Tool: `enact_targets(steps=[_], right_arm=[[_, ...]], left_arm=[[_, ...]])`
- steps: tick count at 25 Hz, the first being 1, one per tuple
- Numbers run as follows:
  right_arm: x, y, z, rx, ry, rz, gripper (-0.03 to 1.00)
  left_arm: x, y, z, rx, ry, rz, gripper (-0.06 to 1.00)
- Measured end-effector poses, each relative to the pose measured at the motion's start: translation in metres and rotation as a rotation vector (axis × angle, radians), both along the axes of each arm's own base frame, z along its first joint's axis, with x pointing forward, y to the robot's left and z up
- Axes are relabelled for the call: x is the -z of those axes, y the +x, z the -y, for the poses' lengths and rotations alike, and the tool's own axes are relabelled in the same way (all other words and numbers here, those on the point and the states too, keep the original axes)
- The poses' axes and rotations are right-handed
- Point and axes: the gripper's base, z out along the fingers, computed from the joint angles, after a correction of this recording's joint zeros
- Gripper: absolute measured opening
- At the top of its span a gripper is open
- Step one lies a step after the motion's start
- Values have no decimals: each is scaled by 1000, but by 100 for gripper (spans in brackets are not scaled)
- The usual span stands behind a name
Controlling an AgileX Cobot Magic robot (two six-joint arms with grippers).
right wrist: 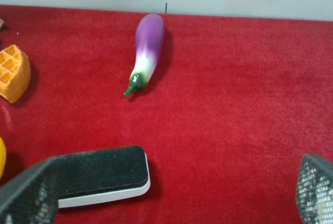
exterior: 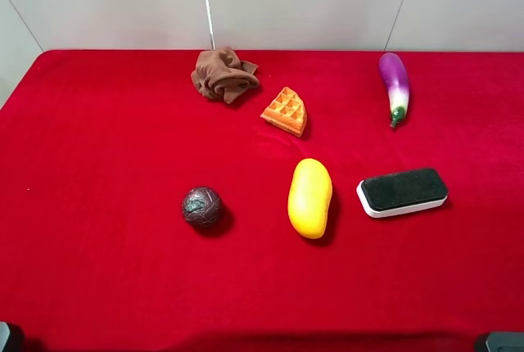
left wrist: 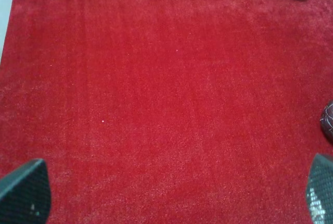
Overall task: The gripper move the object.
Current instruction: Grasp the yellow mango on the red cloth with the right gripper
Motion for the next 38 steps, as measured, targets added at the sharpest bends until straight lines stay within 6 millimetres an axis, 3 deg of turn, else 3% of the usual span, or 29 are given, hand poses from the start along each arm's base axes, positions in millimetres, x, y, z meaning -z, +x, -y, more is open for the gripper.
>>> enact_targets(steps=[20,30,38], right_arm=[[-7,1,-1,0,20,10,69],[-31,30,-6,-10,32,-73,69],[-30,60,-14,-47,34,-171,69]], left_arm=[[0,0,0,0,0,0,98],[0,0,0,0,0,0,98],[0,0,0,0,0,0,98]])
